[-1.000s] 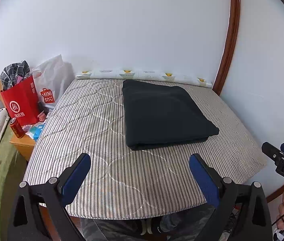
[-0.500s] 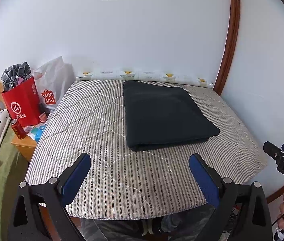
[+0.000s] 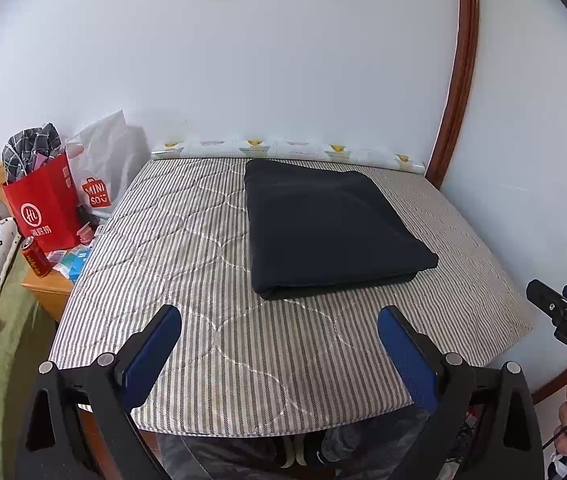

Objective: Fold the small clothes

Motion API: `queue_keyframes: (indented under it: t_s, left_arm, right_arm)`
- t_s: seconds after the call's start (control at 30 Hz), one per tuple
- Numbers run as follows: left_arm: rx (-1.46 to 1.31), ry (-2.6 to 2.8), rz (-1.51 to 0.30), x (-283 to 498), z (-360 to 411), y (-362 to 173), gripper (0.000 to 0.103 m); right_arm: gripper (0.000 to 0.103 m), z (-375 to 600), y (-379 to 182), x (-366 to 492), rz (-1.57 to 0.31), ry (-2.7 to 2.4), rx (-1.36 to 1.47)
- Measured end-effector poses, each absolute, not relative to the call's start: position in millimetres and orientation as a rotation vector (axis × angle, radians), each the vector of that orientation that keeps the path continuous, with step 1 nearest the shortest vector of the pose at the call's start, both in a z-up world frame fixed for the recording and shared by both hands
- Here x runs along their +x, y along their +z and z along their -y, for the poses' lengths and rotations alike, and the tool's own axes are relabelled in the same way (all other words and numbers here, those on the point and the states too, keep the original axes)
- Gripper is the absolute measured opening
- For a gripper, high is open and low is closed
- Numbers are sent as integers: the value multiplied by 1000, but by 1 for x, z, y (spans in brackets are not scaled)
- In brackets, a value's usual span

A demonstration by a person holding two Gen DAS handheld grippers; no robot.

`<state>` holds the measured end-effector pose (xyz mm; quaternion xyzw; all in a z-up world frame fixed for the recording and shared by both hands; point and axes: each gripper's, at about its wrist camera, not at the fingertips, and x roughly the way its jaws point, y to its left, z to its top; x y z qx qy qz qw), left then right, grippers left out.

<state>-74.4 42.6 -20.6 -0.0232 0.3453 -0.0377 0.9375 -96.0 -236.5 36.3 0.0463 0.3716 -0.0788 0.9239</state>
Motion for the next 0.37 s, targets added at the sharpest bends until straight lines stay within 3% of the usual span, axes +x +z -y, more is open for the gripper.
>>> queue_keyframes:
  t_s: [0.37]
  left_arm:
    - [-67, -80, -707, -69, -51, -24, 99]
  right_arm:
    - [102, 231, 37, -87, -759, -132, 72]
